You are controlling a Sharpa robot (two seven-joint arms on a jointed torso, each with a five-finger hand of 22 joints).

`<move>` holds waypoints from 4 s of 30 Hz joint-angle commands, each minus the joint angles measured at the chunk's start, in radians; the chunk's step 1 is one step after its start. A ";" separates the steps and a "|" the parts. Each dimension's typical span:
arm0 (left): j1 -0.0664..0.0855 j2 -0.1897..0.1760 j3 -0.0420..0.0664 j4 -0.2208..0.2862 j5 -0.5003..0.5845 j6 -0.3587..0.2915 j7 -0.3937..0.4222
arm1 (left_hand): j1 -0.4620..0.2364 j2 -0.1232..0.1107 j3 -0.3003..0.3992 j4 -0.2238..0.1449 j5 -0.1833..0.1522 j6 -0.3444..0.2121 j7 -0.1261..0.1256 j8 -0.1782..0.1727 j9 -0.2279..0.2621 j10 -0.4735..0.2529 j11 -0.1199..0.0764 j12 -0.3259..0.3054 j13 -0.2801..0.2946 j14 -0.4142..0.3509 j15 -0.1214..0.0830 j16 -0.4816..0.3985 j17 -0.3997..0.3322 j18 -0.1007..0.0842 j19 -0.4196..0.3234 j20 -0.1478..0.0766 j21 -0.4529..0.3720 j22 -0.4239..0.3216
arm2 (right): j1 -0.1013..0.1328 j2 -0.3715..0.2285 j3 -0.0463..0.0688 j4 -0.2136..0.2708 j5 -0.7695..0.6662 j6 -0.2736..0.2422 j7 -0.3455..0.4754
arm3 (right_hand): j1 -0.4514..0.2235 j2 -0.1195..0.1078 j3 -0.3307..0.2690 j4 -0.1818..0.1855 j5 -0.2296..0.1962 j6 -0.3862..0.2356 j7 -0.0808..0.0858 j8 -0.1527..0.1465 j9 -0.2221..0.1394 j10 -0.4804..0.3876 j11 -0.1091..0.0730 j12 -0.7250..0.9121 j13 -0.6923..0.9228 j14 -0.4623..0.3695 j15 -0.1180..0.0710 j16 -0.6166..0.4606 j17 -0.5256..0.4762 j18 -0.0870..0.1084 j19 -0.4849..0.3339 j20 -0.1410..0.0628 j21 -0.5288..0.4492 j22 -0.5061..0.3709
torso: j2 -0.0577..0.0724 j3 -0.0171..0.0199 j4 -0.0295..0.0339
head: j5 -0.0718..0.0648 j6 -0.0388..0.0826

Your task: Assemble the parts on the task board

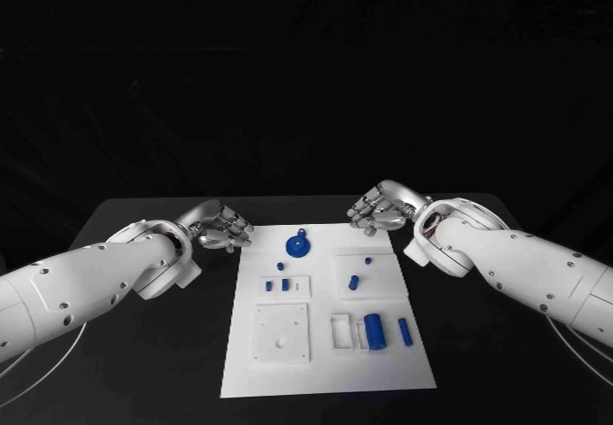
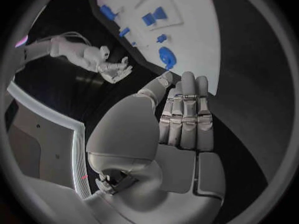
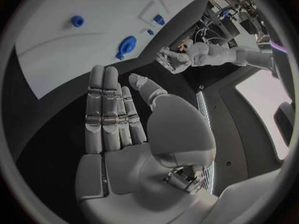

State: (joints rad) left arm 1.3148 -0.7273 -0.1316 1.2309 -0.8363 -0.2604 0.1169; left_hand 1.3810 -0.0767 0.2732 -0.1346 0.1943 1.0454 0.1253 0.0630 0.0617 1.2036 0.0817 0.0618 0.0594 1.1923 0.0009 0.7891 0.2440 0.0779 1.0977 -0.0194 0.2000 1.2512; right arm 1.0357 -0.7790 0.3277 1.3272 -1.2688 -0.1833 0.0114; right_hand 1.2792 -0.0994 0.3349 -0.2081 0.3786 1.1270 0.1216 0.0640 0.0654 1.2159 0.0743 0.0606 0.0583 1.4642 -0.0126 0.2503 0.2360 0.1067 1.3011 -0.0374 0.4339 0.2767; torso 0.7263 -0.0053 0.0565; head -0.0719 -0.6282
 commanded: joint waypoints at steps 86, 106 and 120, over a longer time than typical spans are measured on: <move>0.007 -0.122 0.005 0.206 0.581 0.055 0.079 | -0.007 0.028 -0.067 -0.003 -0.002 -0.036 0.028 0.002 0.001 -0.126 0.057 -0.003 -0.001 0.035 0.095 -0.724 -0.140 -0.029 -0.088 0.096 -0.107 -0.829 | -0.110 -0.005 -0.072 0.077 -0.570 0.100 -0.243 | 0.001 -0.024 0.316 -0.007 -0.240 0.140 -0.040 0.000 0.005 0.142 -0.047 -0.001 0.003 -0.017 -0.042 0.586 0.253 0.007 0.061 -0.040 0.212 0.745 | 0.000 -0.0017 0.0009 | -0.010 -0.005; 0.007 -0.113 0.005 0.187 0.578 0.055 0.081 | -0.007 0.029 -0.066 -0.006 -0.001 -0.036 0.028 0.002 0.001 -0.125 0.056 -0.003 -0.001 0.038 0.094 -0.723 -0.140 -0.029 -0.091 0.095 -0.100 -0.825 | -0.104 -0.016 -0.049 0.103 -0.575 0.029 -0.271 | 0.002 -0.041 0.348 0.006 -0.243 0.144 -0.042 0.000 0.007 0.146 -0.048 -0.001 0.003 -0.017 -0.044 0.589 0.260 0.007 0.107 -0.042 0.116 0.894 | -0.004 -0.0019 0.0006 | -0.007 0.004; 0.007 -0.108 0.005 0.174 0.578 0.054 0.080 | -0.009 0.029 -0.069 -0.005 -0.002 -0.039 0.029 0.002 0.001 -0.125 0.056 -0.003 -0.001 0.049 0.090 -0.722 -0.137 -0.028 -0.087 0.093 -0.094 -0.822 | -0.089 -0.032 0.030 0.205 -0.433 0.067 -0.266 | 0.001 -0.033 0.330 0.004 -0.218 0.140 -0.041 0.000 0.007 0.143 -0.048 -0.001 0.003 -0.019 -0.048 0.588 0.260 0.009 0.133 -0.044 0.077 0.960 | -0.003 -0.0035 -0.0007 | -0.003 0.008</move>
State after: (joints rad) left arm 1.3203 -0.8382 -0.1277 1.4047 -0.2571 -0.2168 0.1904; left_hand 1.3710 -0.0578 0.2098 -0.1376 0.1944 1.0109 0.1551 0.0630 0.0612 1.0847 0.1362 0.0618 0.0591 1.2363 0.0930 0.0696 0.1055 0.0460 1.0060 0.0767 0.1021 0.4278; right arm 0.9464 -0.8112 0.3568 1.5226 -1.7568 -0.1479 -0.2546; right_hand 1.2740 -0.1372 0.6700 -0.2058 0.1551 1.2617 0.0791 0.0634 0.0718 1.3512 0.0246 0.0579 0.0598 1.4451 -0.0538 0.8379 0.4953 0.1055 1.4313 -0.0822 0.5147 1.2353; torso 0.7238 -0.0077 0.0563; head -0.0783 -0.6210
